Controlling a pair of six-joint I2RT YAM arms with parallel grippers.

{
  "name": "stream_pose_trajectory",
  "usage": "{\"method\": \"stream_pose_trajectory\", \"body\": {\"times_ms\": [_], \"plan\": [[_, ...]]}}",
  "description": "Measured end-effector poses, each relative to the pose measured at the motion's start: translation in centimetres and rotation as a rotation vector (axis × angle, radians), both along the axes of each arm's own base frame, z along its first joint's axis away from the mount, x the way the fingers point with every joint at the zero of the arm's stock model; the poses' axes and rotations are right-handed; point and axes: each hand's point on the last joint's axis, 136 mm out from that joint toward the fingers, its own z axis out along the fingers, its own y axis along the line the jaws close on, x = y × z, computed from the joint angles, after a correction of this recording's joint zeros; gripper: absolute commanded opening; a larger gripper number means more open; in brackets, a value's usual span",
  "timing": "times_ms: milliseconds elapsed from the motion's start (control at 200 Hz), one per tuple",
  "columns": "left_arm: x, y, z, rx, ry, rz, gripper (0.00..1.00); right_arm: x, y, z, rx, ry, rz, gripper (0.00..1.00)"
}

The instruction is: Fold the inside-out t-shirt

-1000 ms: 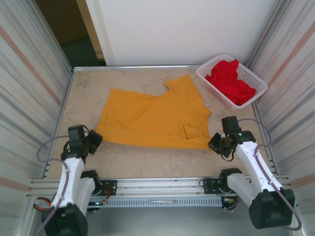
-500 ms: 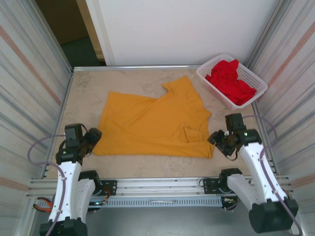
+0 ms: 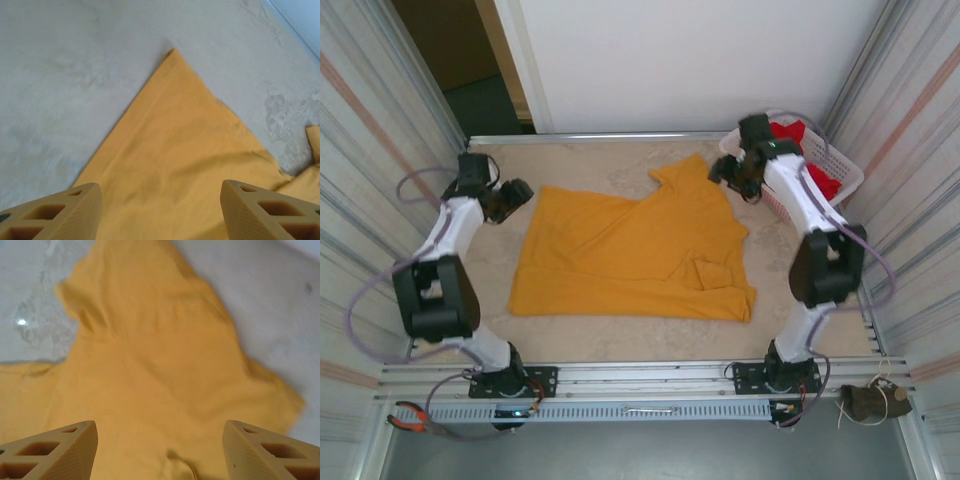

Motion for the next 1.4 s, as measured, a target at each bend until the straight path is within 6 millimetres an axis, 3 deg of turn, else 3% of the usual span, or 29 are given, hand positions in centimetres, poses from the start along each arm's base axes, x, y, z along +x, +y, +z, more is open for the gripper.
{"method": "stream_pose_trajectory", "body": {"times_ms": [155,311,531,877,962,1147,1398], "plan": [[5.7,-0.5,-1.5,0.036,0.014,-0.079,0.65,8.5,2.8,-1.3,-0.041,-0.07,0.082,0.67],[8.9,-1.2,-3.2,0.062,0.037,-0.13,0.65,13.7,4.1,-3.5,-0.082,-0.134,0.127,0.69],[10.4,-1.4,-5.2,0.067,0.074,-0.154,0.65,15.3,3.8,-8.0,-0.128,-0.121,0.145,0.75],[11.2,-1.3,-6.5,0.076,0.093,-0.174,0.65,17.9,3.8,-14.0,-0.19,-0.152,0.158,0.8],[11.4,-1.3,-6.5,0.078,0.093,-0.176,0.65,18.2,3.8,-14.0,-0.19,-0.165,0.157,0.78],[12.1,-1.3,-7.4,0.075,0.11,-0.177,0.65,19.1,4.2,-12.9,-0.162,-0.21,0.158,0.58],[12.6,-2.0,-9.5,0.07,0.16,-0.193,0.65,19.0,4.2,-13.8,-0.122,-0.195,0.169,0.22]]}}
